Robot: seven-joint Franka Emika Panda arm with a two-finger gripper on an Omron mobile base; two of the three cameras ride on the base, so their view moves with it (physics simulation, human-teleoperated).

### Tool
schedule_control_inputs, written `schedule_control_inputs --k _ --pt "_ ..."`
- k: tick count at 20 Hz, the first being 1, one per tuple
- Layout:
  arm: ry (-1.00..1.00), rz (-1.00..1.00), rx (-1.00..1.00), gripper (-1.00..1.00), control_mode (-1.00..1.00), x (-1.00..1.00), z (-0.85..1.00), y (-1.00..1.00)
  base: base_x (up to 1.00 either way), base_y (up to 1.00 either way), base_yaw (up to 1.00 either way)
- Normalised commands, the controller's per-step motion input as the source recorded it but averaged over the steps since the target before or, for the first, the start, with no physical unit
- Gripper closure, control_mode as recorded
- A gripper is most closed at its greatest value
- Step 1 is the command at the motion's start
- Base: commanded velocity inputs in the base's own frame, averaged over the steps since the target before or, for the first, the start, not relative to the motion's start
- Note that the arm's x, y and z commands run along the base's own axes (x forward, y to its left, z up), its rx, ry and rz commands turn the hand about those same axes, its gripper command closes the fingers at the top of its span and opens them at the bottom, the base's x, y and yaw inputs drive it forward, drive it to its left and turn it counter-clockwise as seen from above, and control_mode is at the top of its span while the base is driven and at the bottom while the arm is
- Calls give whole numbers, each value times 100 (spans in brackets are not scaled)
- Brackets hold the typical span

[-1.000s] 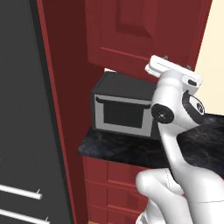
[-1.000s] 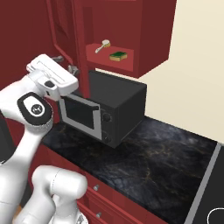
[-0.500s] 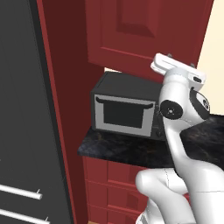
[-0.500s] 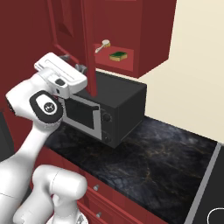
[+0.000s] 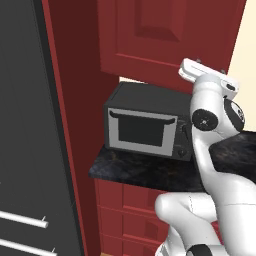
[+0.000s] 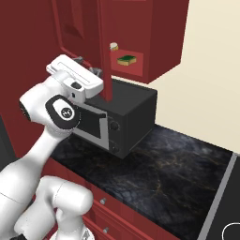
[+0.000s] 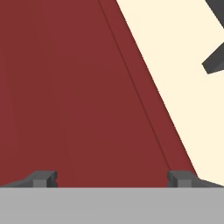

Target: Pick up the dish brush and sponge from the sink, and place them back in the cabinet, and close the cabinet door.

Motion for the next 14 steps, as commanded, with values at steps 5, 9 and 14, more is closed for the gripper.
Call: schedule_control_inputs --k 5,9,14 --pt "0 4 0 -100 -100 22 0 -27 0 0 0" --pt "0 4 0 -100 -100 24 0 -27 0 0 0" --pt "0 4 0 -100 -100 23 0 -27 0 0 0"
